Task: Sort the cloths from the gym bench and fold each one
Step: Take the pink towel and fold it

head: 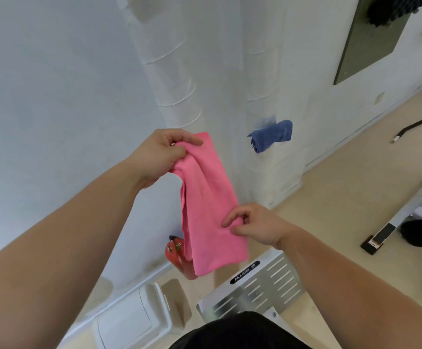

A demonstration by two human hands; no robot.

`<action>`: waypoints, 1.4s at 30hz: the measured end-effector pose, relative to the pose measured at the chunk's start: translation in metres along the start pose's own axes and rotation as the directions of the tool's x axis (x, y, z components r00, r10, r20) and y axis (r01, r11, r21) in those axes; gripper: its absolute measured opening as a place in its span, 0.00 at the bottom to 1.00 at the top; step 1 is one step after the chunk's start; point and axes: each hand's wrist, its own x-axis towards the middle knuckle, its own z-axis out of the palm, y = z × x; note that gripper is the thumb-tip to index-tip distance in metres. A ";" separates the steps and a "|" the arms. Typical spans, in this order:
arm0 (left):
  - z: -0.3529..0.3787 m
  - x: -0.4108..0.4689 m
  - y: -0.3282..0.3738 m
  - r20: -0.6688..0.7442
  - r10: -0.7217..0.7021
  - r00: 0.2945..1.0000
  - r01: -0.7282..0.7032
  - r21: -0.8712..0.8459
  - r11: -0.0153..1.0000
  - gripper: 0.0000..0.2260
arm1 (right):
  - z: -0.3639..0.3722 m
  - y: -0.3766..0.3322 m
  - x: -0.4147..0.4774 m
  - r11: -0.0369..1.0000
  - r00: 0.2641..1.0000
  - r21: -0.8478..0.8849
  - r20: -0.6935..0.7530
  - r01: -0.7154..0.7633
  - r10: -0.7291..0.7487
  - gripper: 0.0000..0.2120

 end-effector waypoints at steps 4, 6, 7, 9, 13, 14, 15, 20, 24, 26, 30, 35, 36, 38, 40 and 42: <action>-0.012 -0.008 -0.036 -0.102 -0.089 0.991 0.100 0.107 0.989 0.24 | -0.013 0.009 -0.001 0.987 0.996 -0.133 0.019 -0.089 0.092 0.18; -0.011 -0.014 -0.052 -0.155 -0.120 0.981 0.134 0.081 0.988 0.25 | -0.022 0.014 -0.005 0.980 0.989 -0.137 -0.001 -0.145 0.146 0.16; -0.010 -0.017 -0.060 -0.184 -0.132 0.974 0.145 0.056 0.988 0.25 | -0.025 0.018 -0.008 0.983 0.988 -0.105 -0.011 -0.151 0.151 0.13; -0.007 -0.021 -0.074 -0.231 -0.148 0.962 0.155 0.013 0.988 0.25 | -0.029 0.025 -0.013 0.988 0.988 -0.013 -0.024 -0.153 0.152 0.09; 0.000 -0.028 -0.096 -0.251 -0.155 0.956 0.145 -0.057 0.988 0.27 | -0.030 0.037 -0.020 0.954 0.972 0.248 -0.117 -0.169 0.203 0.12; 0.002 -0.030 -0.101 -0.245 -0.158 0.956 0.143 -0.079 0.987 0.27 | -0.030 0.038 -0.022 0.936 0.967 0.316 -0.147 -0.154 0.209 0.14; 0.004 -0.032 -0.106 -0.242 -0.161 0.957 0.142 -0.094 0.985 0.26 | -0.029 0.037 -0.024 0.921 0.959 0.366 -0.187 -0.134 0.213 0.16; 0.025 -0.046 -0.126 -0.211 -0.083 0.974 0.082 -0.012 0.997 0.25 | -0.028 0.029 -0.029 0.932 0.883 0.350 -0.403 -0.096 0.242 0.17; 0.054 -0.062 -0.116 -0.146 0.041 0.988 -0.025 0.108 0.994 0.23 | -0.022 0.001 -0.027 0.975 0.896 0.195 -0.404 -0.109 0.181 0.17; 0.072 -0.070 -0.105 -0.084 0.112 0.990 -0.098 0.158 0.982 0.23 | -0.014 -0.017 -0.024 0.981 0.906 0.171 -0.393 -0.097 0.158 0.14; 0.100 -0.084 -0.081 0.021 0.179 0.984 -0.180 0.067 0.981 0.18 | 0.006 -0.042 -0.015 0.974 0.888 0.216 -0.432 -0.067 0.157 0.12; 0.116 -0.093 -0.064 -0.061 0.125 0.990 -0.130 -0.087 0.988 0.19 | 0.017 -0.057 -0.010 0.928 0.868 0.370 -0.451 -0.031 0.209 0.10; 0.116 -0.092 -0.063 -0.091 0.134 0.987 -0.139 -0.050 0.989 0.22 | 0.018 -0.060 -0.010 0.891 0.878 0.453 -0.423 -0.010 0.225 0.09; 0.113 -0.088 -0.061 -0.152 0.132 0.979 -0.138 -0.029 0.990 0.26 | 0.019 -0.063 -0.012 0.867 0.899 0.497 -0.388 0.020 0.202 0.11; 0.107 -0.084 -0.059 -0.154 0.083 0.985 -0.102 -0.116 0.988 0.26 | 0.015 -0.057 -0.016 0.973 0.883 0.225 -0.466 0.053 0.060 0.17; 0.096 -0.079 -0.054 -0.102 0.014 0.995 -0.038 -0.246 0.969 0.23 | 0.006 -0.048 -0.022 0.992 0.878 -0.064 -0.460 0.113 -0.130 0.31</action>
